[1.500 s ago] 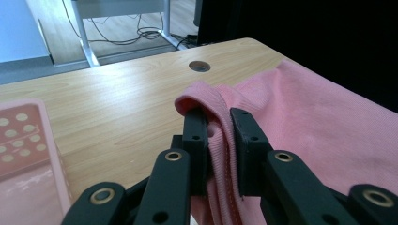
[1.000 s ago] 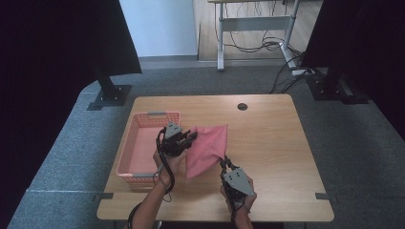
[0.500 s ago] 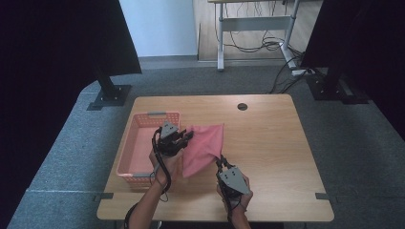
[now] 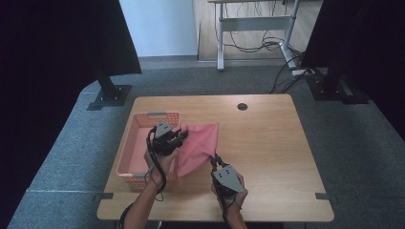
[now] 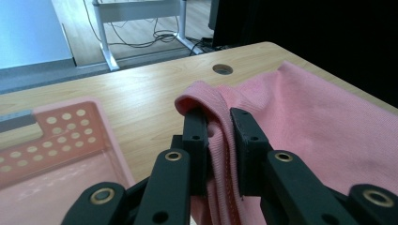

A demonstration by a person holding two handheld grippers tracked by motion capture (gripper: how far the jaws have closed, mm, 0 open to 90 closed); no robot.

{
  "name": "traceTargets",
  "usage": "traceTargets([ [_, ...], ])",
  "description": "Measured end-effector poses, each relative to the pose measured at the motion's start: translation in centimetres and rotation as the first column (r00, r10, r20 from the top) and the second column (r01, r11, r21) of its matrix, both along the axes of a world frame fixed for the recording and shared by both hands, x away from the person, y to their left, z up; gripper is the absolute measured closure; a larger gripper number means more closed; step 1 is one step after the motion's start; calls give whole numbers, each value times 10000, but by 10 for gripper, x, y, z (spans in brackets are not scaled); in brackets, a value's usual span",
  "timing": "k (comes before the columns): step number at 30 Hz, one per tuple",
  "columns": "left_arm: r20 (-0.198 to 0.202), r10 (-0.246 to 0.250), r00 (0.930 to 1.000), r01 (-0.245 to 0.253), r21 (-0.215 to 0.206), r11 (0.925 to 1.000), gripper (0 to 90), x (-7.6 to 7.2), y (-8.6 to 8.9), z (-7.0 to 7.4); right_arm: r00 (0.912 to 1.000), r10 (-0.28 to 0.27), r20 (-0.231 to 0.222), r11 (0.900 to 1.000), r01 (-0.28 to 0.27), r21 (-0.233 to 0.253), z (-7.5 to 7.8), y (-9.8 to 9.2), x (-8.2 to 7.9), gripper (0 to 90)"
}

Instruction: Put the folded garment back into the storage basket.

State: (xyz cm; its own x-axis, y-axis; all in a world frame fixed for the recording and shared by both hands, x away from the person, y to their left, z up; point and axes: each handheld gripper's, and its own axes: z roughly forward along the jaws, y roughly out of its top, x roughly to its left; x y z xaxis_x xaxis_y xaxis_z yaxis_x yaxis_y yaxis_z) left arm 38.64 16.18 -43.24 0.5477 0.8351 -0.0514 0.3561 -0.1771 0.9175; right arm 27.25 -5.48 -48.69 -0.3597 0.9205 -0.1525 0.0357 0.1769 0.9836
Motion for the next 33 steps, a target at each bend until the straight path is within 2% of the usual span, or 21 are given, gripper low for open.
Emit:
traceTargets([
  [33,127,419,9990,-421,106,9991,768,-4,25,9,9991,421,65,9991,-421,8,5,26,6,828],
])
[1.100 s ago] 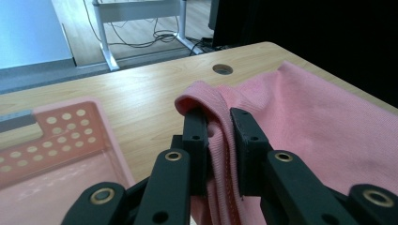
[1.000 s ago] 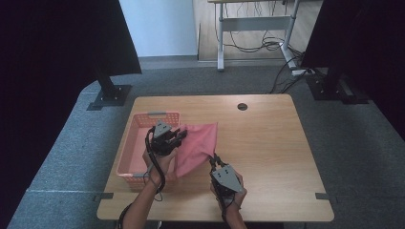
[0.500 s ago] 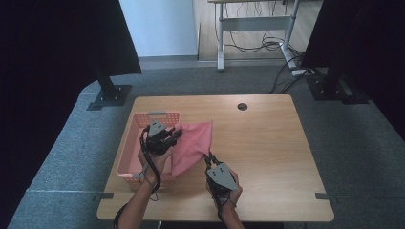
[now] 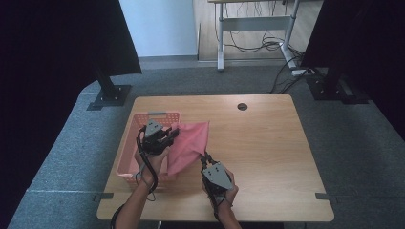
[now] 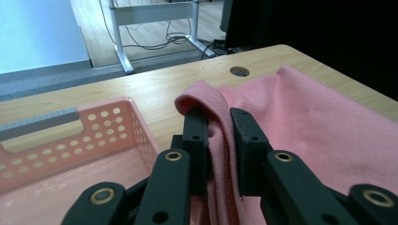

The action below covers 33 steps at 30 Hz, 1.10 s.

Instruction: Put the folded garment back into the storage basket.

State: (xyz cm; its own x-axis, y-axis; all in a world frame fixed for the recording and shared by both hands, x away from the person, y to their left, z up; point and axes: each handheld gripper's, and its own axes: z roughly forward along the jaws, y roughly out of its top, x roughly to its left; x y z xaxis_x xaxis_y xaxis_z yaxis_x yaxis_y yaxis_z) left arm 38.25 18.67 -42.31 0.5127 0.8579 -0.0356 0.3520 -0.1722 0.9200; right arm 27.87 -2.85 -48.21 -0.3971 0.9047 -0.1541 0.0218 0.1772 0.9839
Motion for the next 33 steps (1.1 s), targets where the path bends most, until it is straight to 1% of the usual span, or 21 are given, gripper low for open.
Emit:
traceTargets([
  [33,-52,452,9990,-452,46,9990,768,-1,24,0,9992,399,-39,9992,-399,-41,0,22,5,828],
])
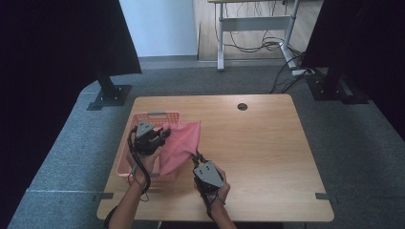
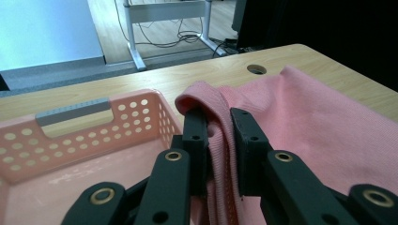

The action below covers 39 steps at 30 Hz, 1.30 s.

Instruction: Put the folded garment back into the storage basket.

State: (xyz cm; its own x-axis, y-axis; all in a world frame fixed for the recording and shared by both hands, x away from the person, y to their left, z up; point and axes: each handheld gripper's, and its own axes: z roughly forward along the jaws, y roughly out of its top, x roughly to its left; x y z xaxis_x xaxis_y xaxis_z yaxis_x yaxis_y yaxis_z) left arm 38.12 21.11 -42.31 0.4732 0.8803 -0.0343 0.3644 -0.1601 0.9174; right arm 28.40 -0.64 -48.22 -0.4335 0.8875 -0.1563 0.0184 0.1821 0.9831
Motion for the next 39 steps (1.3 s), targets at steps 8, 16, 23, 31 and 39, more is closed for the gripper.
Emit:
traceTargets([
  [8,-5,127,9999,-127,-18,9999,768,-1,8,0,9999,100,-7,9999,-100,-18,0,6,1,828],
  [16,-30,299,9995,-299,-21,9996,768,-1,16,-1,9998,204,-50,9998,-204,-22,0,13,3,828],
  [23,-22,397,9992,-397,6,9992,768,-1,22,-1,9996,283,-39,9996,-283,-53,0,18,5,828],
  [31,-48,528,9986,-528,13,9986,768,-1,29,-1,9993,365,-50,9993,-366,-72,0,24,6,828],
  [39,-67,692,9976,-692,13,9976,768,0,36,-2,9989,465,-94,9989,-466,-106,-1,30,8,828],
])
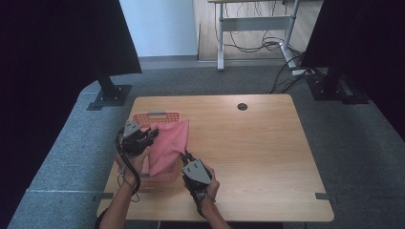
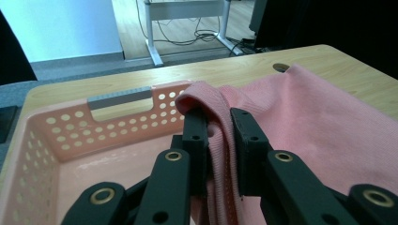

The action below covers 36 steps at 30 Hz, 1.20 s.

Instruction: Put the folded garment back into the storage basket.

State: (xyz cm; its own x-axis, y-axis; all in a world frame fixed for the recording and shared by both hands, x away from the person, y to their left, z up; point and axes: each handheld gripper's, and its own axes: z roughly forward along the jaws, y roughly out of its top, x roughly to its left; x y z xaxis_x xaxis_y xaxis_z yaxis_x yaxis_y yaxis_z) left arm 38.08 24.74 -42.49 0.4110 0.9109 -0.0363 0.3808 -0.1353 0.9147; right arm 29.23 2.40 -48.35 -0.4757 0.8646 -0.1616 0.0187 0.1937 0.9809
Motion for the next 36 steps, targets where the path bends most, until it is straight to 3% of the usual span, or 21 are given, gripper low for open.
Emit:
traceTargets([
  [15,-55,520,9986,-520,-14,9986,768,-1,25,-1,9993,377,-82,9992,-379,-138,-2,22,5,827],
  [25,-46,658,9978,-659,-32,9978,767,-3,30,-1,9987,493,-140,9986,-496,-185,-3,28,6,818],
  [26,-36,714,9974,-714,-35,9974,763,-3,30,-2,9986,509,-168,9985,-512,-202,-3,28,7,793],
  [28,-15,906,9959,-906,-45,9959,715,-3,30,-3,9967,576,-564,9970,-603,-477,-4,30,12,591],
  [30,-27,963,9953,-963,-40,9953,639,-3,28,-3,9945,595,-866,9962,-646,-580,-7,31,16,483],
  [36,-45,750,9972,-751,-189,9970,499,-2,16,-2,9934,408,-1068,9987,-438,-255,-9,21,16,382],
])
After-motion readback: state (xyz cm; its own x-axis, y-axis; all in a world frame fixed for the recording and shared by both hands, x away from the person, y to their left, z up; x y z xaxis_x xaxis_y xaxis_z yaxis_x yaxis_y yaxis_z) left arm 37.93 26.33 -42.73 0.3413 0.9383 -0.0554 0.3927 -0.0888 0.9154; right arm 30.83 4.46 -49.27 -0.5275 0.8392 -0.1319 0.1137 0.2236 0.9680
